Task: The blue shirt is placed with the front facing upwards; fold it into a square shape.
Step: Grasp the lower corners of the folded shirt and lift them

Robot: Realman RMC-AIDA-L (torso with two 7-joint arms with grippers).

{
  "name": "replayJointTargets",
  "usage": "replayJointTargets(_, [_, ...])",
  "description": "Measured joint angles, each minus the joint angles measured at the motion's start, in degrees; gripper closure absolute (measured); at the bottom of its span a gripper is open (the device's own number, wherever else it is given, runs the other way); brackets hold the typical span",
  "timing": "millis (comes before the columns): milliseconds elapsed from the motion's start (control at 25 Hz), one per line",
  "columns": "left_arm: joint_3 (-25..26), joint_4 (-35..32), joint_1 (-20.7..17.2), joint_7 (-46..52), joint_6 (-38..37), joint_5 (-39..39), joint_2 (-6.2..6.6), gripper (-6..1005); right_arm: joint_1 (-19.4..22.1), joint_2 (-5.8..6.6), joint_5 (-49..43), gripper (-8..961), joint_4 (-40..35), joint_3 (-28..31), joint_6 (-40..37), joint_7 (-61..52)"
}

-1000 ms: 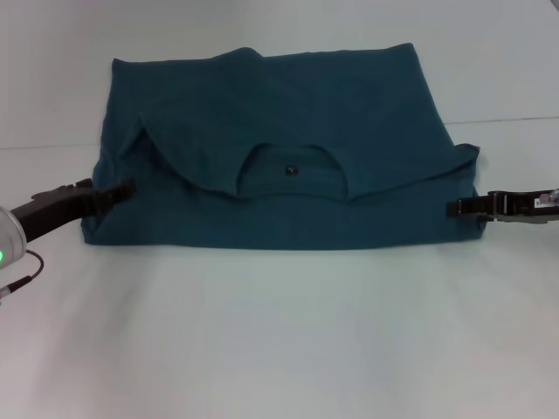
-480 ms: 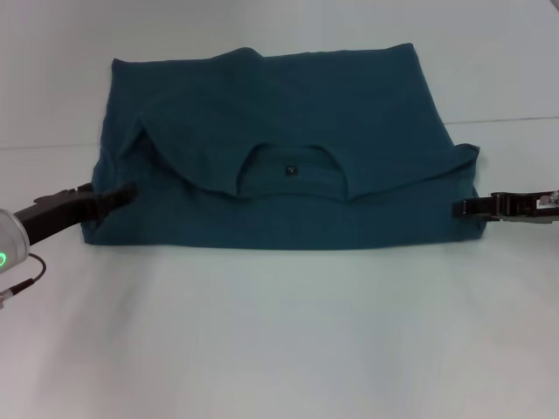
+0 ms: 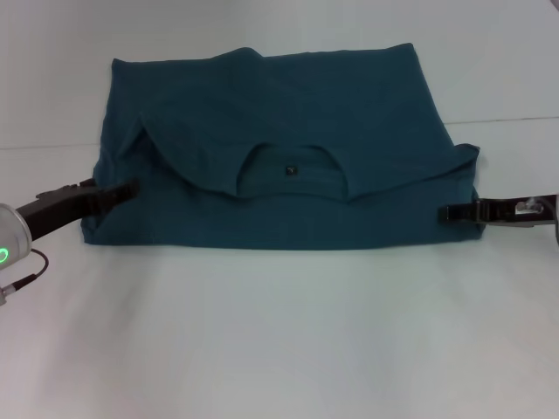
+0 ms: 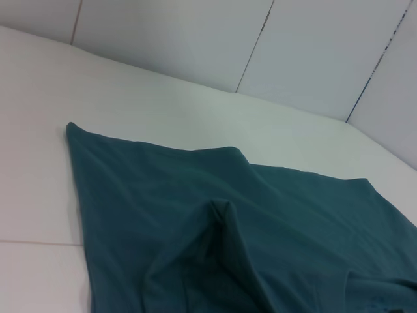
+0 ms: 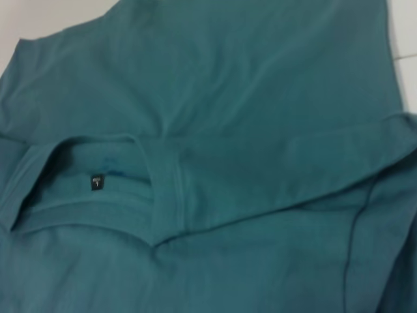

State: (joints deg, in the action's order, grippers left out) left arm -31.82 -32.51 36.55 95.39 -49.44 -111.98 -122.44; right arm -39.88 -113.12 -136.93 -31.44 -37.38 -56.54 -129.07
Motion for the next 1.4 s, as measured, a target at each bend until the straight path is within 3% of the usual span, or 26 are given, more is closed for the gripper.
replayJointTargets(200, [0.0, 0.0, 0.0, 0.0, 0.1, 0.1, 0.01, 171, -0.3, -0.28, 0.0, 266, 0.2, -0.4, 0.4, 0.0])
replayJointTargets(640, [0.0, 0.0, 0.0, 0.0, 0.7, -0.3, 0.01, 171, -0.5, -0.34, 0.3, 454, -0.3, -0.1, 0.4, 0.2])
replayJointTargets(1080, [0.0, 0.2, -0.4, 0.1, 0.7, -0.3, -0.26, 171, 0.6, 0.18, 0.5, 897, -0.4, 0.3, 1.7, 0.2])
replayJointTargets(1400, [-1.1, 0.2, -1.0, -0.1, 1.4, -0.7, -0.6, 172, 0.6, 0.37, 0.4, 922, -0.5, 0.3, 2.1, 0.5])
